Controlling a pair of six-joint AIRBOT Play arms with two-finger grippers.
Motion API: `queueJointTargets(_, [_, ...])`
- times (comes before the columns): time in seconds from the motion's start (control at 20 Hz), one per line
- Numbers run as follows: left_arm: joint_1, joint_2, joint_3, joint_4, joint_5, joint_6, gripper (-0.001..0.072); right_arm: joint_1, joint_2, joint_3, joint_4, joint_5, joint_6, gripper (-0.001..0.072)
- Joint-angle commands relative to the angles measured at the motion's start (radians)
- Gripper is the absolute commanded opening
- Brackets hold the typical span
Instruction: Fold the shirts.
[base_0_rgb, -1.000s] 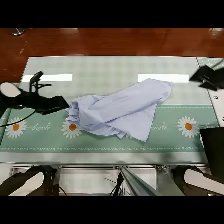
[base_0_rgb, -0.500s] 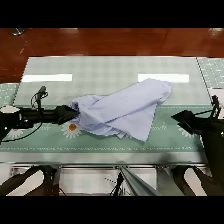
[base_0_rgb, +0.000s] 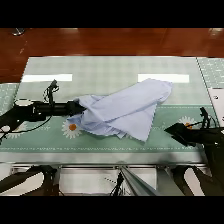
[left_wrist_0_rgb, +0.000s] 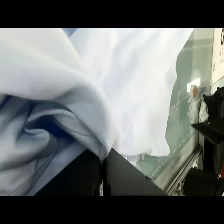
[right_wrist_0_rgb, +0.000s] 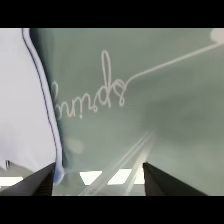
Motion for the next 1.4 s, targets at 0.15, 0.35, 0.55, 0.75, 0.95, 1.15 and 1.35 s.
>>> queueJointTargets(0.15, [-0.008, -0.007, 0.017, -0.005, 0.003, 0.002, 0.0026, 0.231, -0.122, -0.008, 0.025, -0.012, 0.020, 0.0615])
queueJointTargets(0.35, [-0.008, -0.007, 0.017, -0.006, -0.005, 0.002, 0.0026, 0.359, -0.216, 0.000, 0.147, -0.178, 0.005, 0.0615])
queueJointTargets(0.55, [-0.008, -0.008, 0.017, -0.006, -0.005, 0.002, 0.0026, 0.499, -0.325, 0.064, 0.189, -0.243, 0.008, 0.0615])
queueJointTargets(0.75, [-0.009, -0.007, 0.017, -0.006, -0.005, 0.002, 0.0026, 0.599, -0.454, 0.156, 0.222, -0.261, 0.008, 0.0593])
queueJointTargets(0.95, [-0.009, -0.007, 0.018, -0.006, -0.023, 0.002, 0.0026, 0.649, -0.515, 0.261, 0.231, -0.192, -0.068, 0.0021])
queueJointTargets(1.15, [0.038, 0.035, 0.154, -0.007, -0.102, -0.054, 0.0025, 0.558, -0.436, 0.580, 0.116, -0.032, -0.016, 0.0020])
queueJointTargets(1.35, [0.055, 0.135, 0.644, -0.006, -0.072, -0.193, 0.0025, 0.446, -0.389, 1.244, 0.015, 0.048, 0.044, 0.0019])
